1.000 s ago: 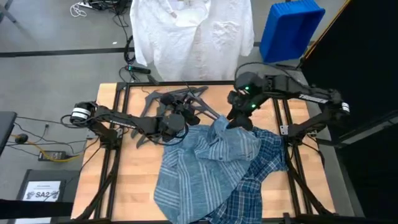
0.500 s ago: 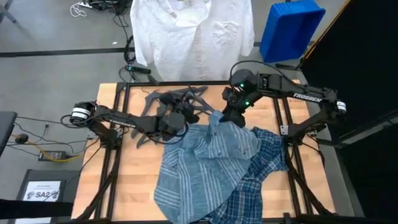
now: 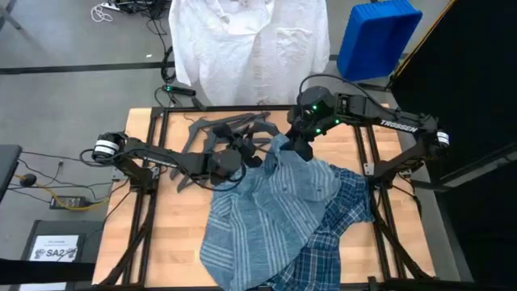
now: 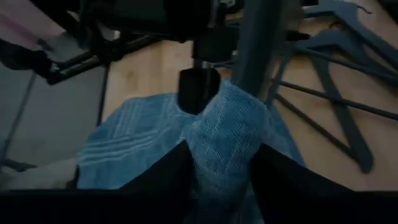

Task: Hang clothes
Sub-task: Insert the black hanger into the green shirt

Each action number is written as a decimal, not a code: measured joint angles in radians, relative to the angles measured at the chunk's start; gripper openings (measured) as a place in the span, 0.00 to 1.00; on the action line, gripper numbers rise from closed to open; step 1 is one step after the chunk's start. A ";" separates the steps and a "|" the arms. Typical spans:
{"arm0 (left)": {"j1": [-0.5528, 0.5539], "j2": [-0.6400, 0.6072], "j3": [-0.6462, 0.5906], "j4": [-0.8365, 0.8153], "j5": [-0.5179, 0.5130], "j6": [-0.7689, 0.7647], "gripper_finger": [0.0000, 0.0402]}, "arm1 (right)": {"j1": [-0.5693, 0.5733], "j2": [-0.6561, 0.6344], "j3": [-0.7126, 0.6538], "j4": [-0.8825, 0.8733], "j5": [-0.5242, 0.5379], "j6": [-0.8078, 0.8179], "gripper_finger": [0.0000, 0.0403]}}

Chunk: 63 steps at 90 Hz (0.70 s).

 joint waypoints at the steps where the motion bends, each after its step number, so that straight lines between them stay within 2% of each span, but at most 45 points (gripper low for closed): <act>1: 0.000 0.000 0.000 0.000 0.002 0.000 0.14 | 0.000 0.000 0.000 -0.002 0.003 -0.001 0.24; 19: -0.002 -0.003 0.000 -0.002 -0.001 0.002 0.14 | -0.006 0.000 -0.001 -0.021 0.048 -0.040 0.07; 50: -0.003 -0.003 0.001 -0.004 0.012 0.005 0.14 | -0.006 0.000 -0.001 -0.039 0.081 -0.094 0.07; 63: -0.002 -0.003 0.007 0.016 0.006 0.033 0.24 | -0.003 -0.004 -0.001 -0.029 0.103 -0.131 0.07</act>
